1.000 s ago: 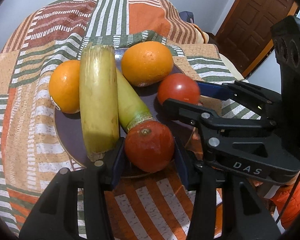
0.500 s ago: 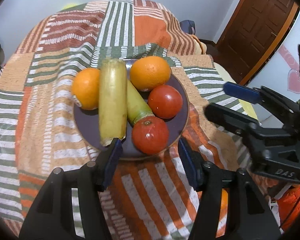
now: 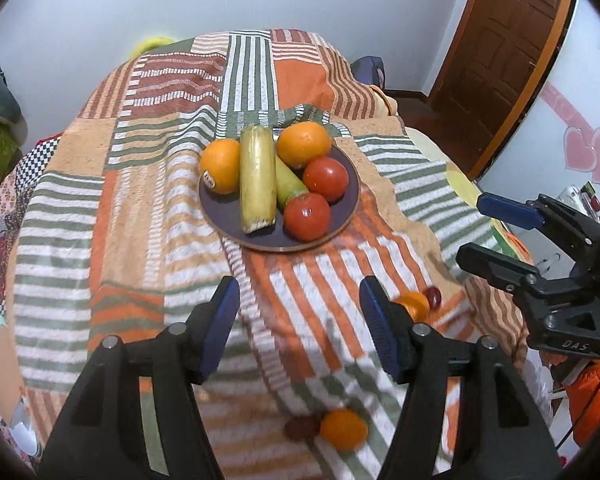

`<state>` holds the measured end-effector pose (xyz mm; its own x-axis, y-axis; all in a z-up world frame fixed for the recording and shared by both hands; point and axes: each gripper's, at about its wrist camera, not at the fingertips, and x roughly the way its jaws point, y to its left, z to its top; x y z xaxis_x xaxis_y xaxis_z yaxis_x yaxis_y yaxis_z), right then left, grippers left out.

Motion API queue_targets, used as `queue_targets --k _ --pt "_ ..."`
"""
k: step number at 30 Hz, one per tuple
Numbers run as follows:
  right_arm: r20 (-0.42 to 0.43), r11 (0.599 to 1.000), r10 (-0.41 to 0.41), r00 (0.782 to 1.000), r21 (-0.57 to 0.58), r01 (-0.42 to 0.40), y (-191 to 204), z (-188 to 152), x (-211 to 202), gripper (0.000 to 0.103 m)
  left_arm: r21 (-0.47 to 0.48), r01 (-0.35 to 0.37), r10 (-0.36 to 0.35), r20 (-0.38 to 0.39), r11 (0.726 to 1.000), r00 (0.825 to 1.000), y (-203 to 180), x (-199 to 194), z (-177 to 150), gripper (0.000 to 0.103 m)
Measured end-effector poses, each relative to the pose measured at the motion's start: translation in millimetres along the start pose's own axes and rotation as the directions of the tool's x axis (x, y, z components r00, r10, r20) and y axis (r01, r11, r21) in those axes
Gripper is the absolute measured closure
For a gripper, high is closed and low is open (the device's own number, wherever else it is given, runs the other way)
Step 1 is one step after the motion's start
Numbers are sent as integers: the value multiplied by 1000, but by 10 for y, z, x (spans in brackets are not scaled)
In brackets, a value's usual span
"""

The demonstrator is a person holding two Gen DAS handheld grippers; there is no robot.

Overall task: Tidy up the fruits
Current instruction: 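Open both grippers to release the tomatoes and withdraw, then grasp a small mandarin with the left gripper while the right gripper grasps another mandarin, then carry the mandarin onto the plate with the left gripper while the right gripper carries its mandarin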

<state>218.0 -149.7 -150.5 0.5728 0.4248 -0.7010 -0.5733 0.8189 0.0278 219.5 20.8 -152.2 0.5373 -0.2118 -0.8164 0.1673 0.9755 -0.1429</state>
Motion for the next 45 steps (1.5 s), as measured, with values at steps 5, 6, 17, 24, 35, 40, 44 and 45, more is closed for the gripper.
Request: queue_targets --k 5,6,17,24,35,40,44,45 --pt "-6 999 15 1000 38 -15 80 -158 -36 42 6 13 -13 -13 1000 1000 -46 -79 -226 41" --pt "-11 999 17 1000 45 -16 99 -206 -37 42 6 17 -17 -18 1000 1000 -57 -83 -280 41" --pt "-83 1000 11 996 30 -9 271 -550 77 42 20 55 -53 -76 998 996 -203 36 -736 41" --pt "-112 1000 1 994 29 2 273 -613 181 42 43 41 -37 -75 998 996 -282 138 -879 45" --pt "-139 1000 -17 990 -13 15 279 -549 388 56 59 40 -36 -63 997 997 -265 173 -911 65" --pt "-154 999 -26 988 -24 23 276 -547 467 64 56 60 -57 -63 997 996 -264 168 -907 71" --pt "-153 1000 -7 988 -16 5 237 -523 424 72 44 71 -68 -64 996 996 -251 154 -891 71" --pt "-153 1000 2 988 -10 -4 227 -516 422 73 42 70 -67 -61 997 996 -245 145 -881 71"
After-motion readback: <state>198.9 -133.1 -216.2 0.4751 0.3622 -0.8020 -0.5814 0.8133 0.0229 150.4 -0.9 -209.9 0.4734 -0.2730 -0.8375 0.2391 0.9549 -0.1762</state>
